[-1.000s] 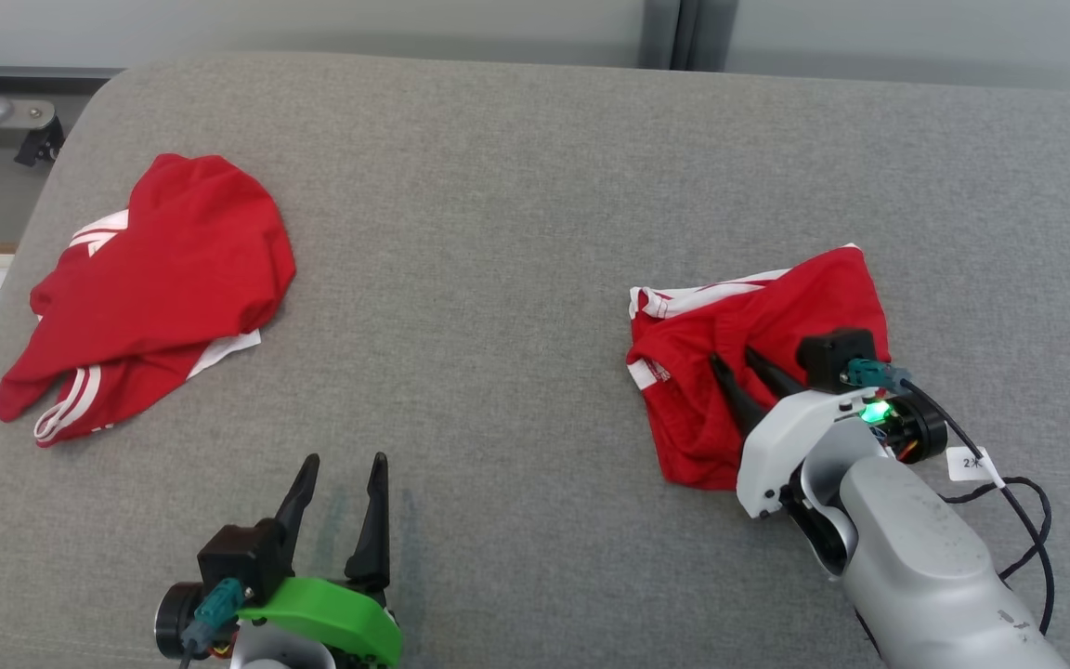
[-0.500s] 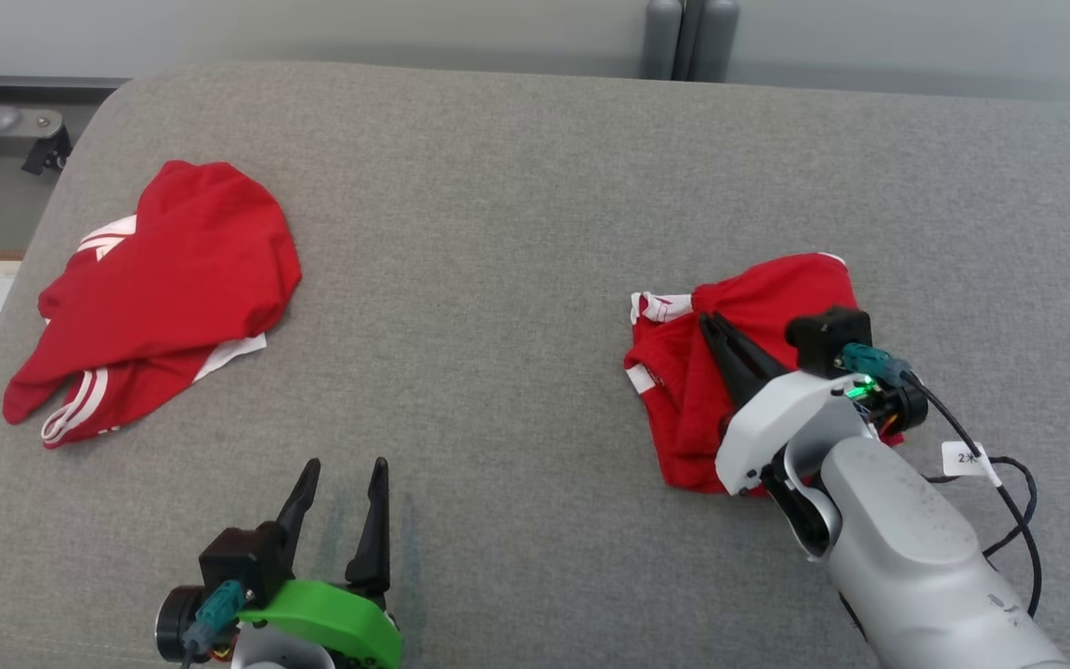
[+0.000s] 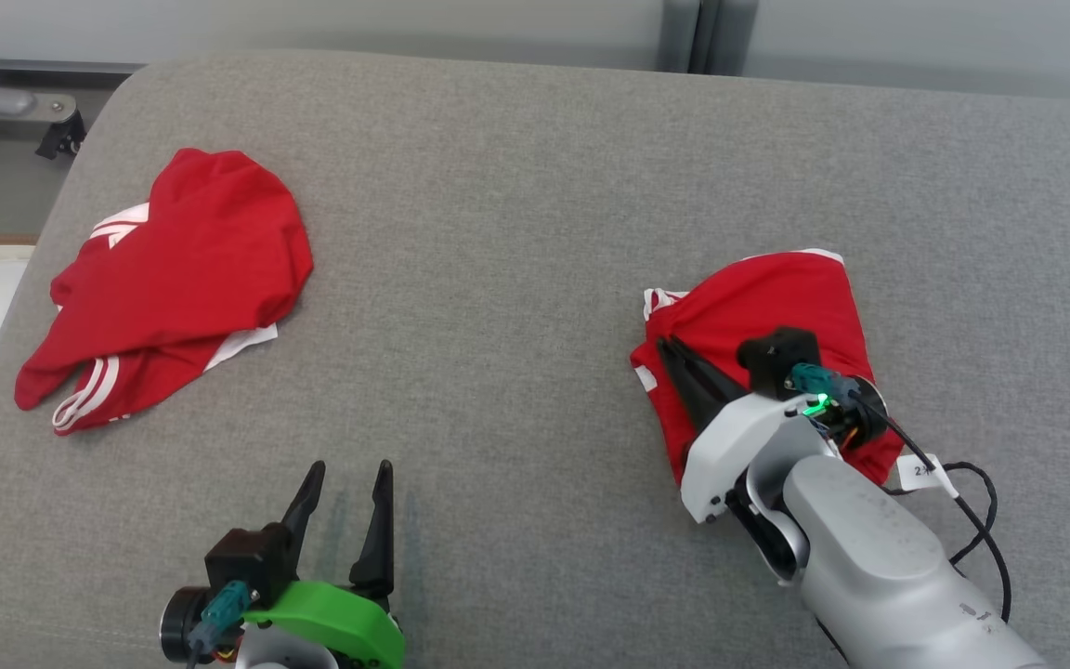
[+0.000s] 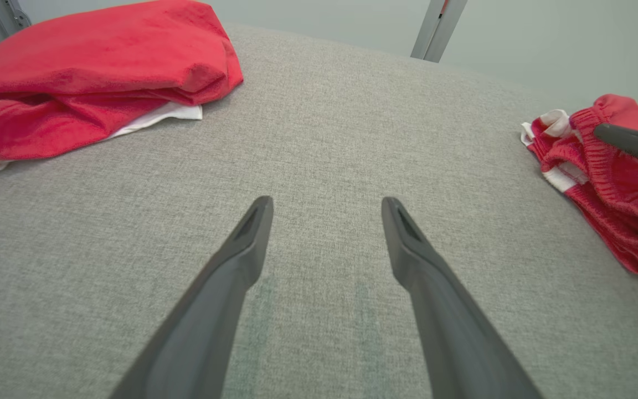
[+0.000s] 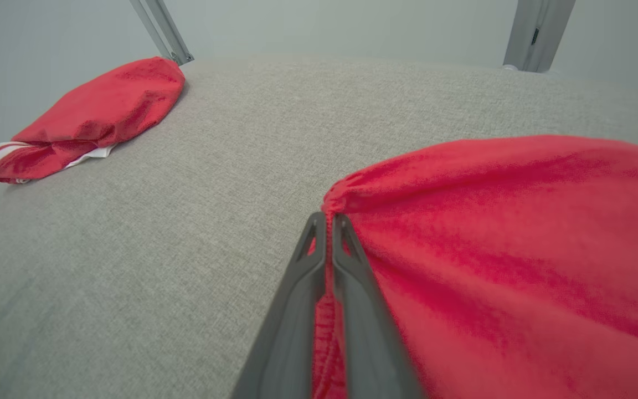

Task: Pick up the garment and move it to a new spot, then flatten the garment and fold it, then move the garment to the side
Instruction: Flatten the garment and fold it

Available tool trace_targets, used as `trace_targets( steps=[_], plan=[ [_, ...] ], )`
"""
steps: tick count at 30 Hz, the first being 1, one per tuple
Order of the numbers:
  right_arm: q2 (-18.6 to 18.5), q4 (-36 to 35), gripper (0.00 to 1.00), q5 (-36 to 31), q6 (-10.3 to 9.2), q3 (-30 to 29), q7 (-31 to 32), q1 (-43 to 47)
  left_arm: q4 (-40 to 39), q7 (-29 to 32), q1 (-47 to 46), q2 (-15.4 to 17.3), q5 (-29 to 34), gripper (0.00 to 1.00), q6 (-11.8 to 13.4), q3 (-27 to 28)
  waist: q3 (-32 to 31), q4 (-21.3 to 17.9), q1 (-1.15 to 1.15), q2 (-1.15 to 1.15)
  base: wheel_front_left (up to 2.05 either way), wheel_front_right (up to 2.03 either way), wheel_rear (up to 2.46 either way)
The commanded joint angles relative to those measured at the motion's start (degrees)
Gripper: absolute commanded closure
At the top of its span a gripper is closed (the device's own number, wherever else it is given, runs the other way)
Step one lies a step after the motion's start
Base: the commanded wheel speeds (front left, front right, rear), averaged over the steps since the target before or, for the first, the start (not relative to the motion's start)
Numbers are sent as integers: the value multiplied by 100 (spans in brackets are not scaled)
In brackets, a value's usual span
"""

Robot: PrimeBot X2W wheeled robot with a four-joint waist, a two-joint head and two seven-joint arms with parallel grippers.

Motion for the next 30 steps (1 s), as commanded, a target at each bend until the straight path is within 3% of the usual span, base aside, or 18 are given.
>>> trace_targets(
  steps=[1,2,3,4,13,23,30],
  plan=[
    [-23,127,74,10,-7,63,-39,17,16,-1,-134,15,10,0,13,1,19,23,0,0,0,0,0],
    [-23,227,65,-31,-7,97,-42,0,27,-1,-139,15,14,0,13,2,19,27,0,0,0,0,0],
    [-24,358,21,-110,-7,135,-33,-33,41,-1,-137,15,20,0,12,3,16,27,0,0,0,0,0],
    [-24,430,0,-136,-7,156,-48,-57,51,-1,-134,15,24,0,12,6,10,26,0,0,0,0,0],
    [-23,364,0,-425,-7,-126,-278,4,20,-1,51,16,106,0,63,161,-274,-212,0,0,0,0,0],
    [-21,-1448,0,-1398,-7,-2170,-288,1196,-150,-1,182,16,368,0,118,458,-692,-664,0,0,0,0,0],
    [-18,-1912,0,-1683,-7,-2950,-289,2076,-218,-1,383,16,554,0,95,609,-917,-906,0,0,0,0,0]
  ],
)
